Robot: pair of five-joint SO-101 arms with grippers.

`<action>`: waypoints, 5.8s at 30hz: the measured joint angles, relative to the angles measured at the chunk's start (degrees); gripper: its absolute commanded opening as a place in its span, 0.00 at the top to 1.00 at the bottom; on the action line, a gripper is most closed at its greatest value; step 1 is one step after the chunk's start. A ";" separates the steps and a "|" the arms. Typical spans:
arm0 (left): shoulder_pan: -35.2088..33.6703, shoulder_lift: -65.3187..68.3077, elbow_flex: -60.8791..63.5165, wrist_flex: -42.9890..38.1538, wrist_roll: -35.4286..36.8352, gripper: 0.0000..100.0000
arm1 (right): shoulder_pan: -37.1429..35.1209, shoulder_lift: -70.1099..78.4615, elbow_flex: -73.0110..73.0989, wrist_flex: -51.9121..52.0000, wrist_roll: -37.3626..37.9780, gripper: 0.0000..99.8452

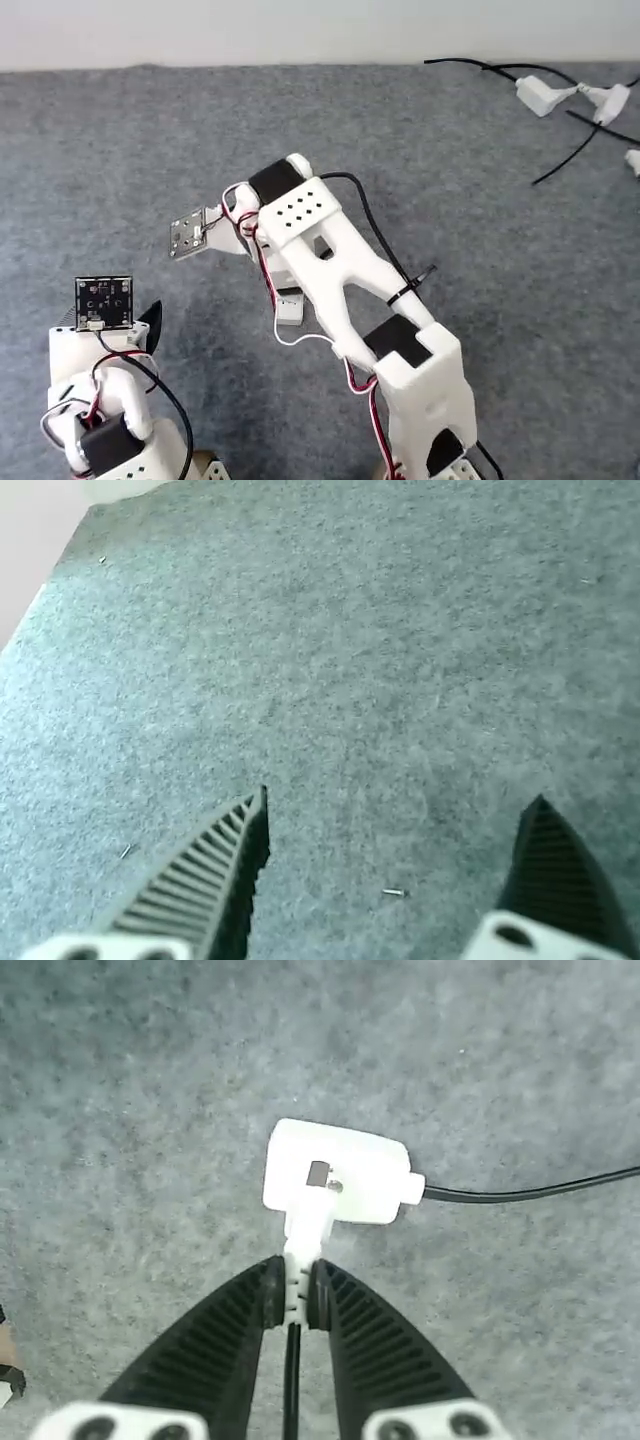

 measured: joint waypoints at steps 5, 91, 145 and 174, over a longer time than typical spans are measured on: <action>0.00 0.00 0.00 0.00 0.00 0.63 | 0.00 -0.62 0.09 0.00 -0.09 0.99; 24.53 0.00 -2.81 -1.76 -0.09 0.63 | -6.95 -19.08 5.19 0.00 -9.41 0.99; 0.18 0.62 -7.12 9.14 -4.84 0.63 | -10.11 -2.02 5.80 -8.35 -23.12 0.85; -17.32 -0.18 -25.14 11.78 -5.80 0.63 | -7.74 3.43 8.62 -6.51 -34.29 0.79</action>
